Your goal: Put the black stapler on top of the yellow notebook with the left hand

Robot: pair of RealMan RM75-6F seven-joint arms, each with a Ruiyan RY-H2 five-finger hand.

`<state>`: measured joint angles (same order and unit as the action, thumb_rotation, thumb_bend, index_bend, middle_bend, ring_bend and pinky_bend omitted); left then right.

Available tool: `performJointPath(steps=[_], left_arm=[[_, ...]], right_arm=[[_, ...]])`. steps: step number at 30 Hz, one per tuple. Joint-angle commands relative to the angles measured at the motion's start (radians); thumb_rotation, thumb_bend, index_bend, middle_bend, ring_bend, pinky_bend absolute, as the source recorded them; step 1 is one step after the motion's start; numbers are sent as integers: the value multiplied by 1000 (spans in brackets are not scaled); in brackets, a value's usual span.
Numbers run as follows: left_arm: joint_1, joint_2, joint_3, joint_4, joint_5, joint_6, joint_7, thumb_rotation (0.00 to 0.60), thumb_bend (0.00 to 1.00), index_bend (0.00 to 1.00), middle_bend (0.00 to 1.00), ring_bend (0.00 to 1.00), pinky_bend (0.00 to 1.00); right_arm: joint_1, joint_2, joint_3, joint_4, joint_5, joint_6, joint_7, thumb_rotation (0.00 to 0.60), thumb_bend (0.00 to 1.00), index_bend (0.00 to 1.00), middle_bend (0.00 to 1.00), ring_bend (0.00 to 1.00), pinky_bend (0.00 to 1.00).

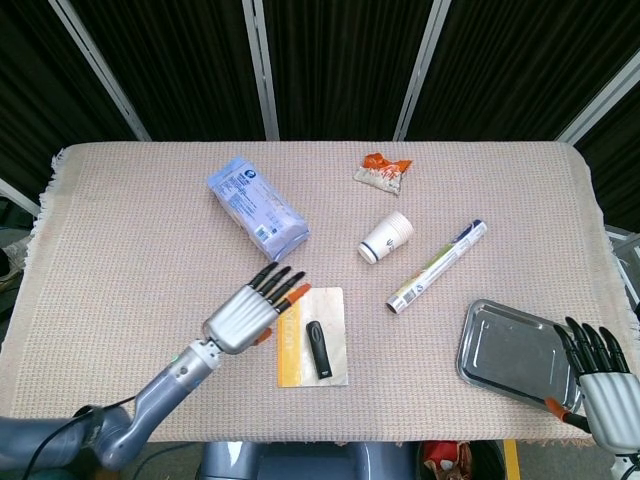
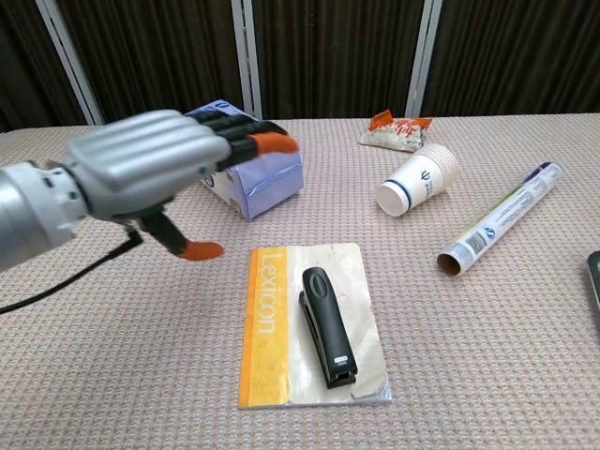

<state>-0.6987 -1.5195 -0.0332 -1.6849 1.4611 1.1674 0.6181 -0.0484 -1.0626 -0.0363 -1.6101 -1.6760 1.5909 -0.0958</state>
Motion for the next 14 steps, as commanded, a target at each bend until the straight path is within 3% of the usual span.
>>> performJointPath(steps=[1, 5, 9, 14], left_arm=[[211, 118, 112, -105, 21, 250, 60, 600, 212, 23, 0, 0, 62], [350, 197, 222, -158, 54, 378, 53, 600, 211, 24, 0, 0, 58], [473, 245, 311, -135, 131, 500, 9, 600, 211, 25, 0, 0, 58], [516, 273, 294, -118, 168, 551, -54, 600, 210, 32, 0, 0, 60]], right_arm=[[4, 3, 2, 1, 11, -12, 8, 600, 52, 0, 0, 0, 0], [6, 2, -1, -1, 10, -18, 2, 600, 53, 0, 0, 0, 0], [6, 2, -13, -8, -6, -23, 1, 600, 52, 0, 0, 0, 0], [15, -6, -20, -14, -10, -46, -11, 600, 53, 0, 0, 0, 0]])
